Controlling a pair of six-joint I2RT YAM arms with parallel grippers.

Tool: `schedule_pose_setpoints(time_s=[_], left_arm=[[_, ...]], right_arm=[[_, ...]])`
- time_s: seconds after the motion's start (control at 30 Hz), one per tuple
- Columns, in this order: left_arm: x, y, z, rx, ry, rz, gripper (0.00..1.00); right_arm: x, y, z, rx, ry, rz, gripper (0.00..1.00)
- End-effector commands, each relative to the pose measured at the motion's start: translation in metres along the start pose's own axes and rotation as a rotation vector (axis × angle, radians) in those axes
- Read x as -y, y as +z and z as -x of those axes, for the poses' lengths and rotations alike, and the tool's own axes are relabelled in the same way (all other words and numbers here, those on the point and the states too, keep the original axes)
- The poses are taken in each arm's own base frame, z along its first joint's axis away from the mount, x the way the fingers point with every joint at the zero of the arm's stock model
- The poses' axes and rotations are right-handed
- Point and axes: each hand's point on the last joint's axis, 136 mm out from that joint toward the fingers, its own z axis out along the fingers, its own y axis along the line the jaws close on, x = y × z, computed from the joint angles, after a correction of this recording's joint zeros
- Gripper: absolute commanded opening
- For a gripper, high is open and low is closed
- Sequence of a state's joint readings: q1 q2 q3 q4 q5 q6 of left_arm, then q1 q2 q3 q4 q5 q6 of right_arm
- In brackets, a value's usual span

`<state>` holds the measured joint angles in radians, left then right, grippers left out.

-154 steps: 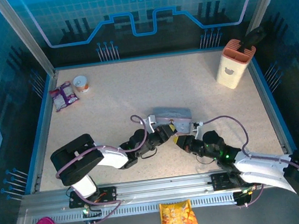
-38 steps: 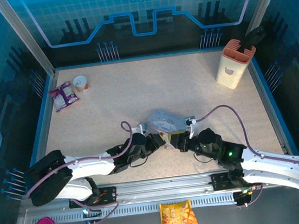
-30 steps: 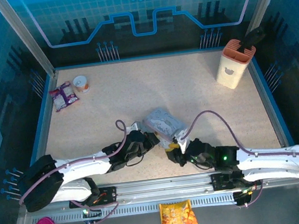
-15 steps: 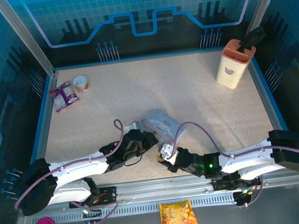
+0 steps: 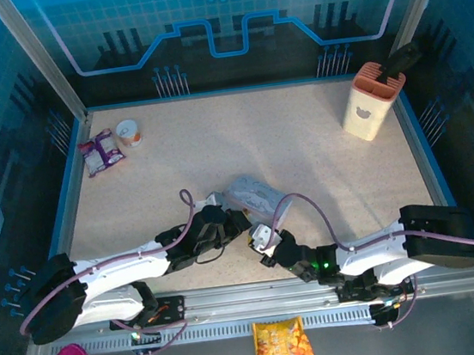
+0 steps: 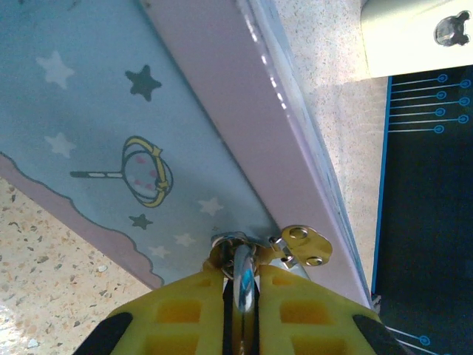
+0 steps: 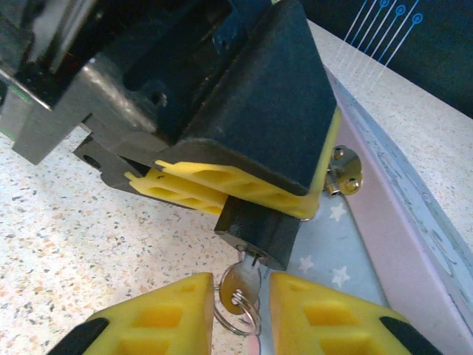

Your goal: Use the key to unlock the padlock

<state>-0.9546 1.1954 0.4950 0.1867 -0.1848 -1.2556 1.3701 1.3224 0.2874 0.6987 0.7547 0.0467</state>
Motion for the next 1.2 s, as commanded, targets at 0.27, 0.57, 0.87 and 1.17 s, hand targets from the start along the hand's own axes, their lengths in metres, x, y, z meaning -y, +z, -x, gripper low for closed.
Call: schedule_pose_setpoints(time_s=[0.27, 0.57, 0.87, 1.17], left_arm=[[0.030, -0.006, 0.005, 0.007, -0.012, -0.084, 0.00], [0.025, -0.001, 0.000, -0.004, -0.011, -0.067, 0.00], [0.012, 0.013, -0.015, -0.029, -0.011, -0.021, 0.00], [-0.001, 0.021, -0.019, -0.036, 0.016, 0.025, 0.01]], right_arm=[[0.006, 0.008, -0.005, 0.008, 0.039, -0.090, 0.19], [0.008, 0.012, 0.001, 0.023, 0.184, -0.116, 0.10], [0.010, 0.017, -0.004, 0.032, 0.488, -0.048, 0.02], [0.009, 0.021, -0.027, -0.062, 0.552, -0.049, 0.00]])
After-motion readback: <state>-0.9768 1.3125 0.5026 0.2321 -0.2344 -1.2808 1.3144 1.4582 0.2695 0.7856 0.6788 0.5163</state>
